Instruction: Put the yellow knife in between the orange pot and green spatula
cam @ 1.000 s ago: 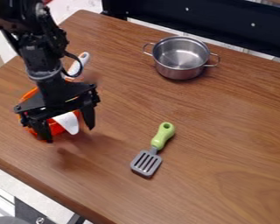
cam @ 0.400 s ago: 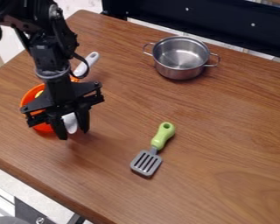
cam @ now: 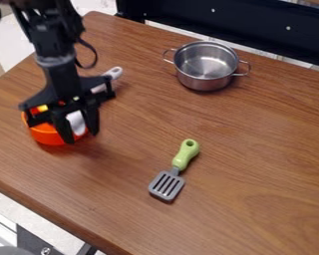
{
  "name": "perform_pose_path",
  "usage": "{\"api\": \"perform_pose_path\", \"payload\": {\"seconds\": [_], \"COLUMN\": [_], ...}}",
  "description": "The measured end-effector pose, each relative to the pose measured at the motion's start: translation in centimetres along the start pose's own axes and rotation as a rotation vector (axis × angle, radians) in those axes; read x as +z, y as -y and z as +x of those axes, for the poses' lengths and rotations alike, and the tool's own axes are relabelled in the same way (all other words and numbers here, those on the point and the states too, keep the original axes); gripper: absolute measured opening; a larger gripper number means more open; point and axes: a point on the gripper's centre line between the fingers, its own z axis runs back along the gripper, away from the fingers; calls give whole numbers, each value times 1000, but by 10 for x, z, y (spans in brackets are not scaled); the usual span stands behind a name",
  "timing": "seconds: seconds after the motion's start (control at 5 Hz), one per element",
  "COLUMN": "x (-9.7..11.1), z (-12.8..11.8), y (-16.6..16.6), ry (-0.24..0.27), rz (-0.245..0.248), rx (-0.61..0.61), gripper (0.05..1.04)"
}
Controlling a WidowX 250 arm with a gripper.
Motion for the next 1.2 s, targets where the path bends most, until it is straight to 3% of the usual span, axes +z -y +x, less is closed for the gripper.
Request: {"api": "perform_pose_path", "payload": {"seconds": [0.2, 0.4, 0.6, 0.8, 1.0, 1.2], "x": [13, 30, 47, 60, 59, 46], "z": [0, -1, -5, -19, -30, -41], "y": [1, 4, 15, 32, 51, 52], "ry": [-45, -33, -52, -25, 8, -5], "rz": [8, -30, -52, -74, -117, -150], "rx": [43, 79, 66, -16, -272, -501], "gripper": [377, 377, 377, 377, 377, 377]}}
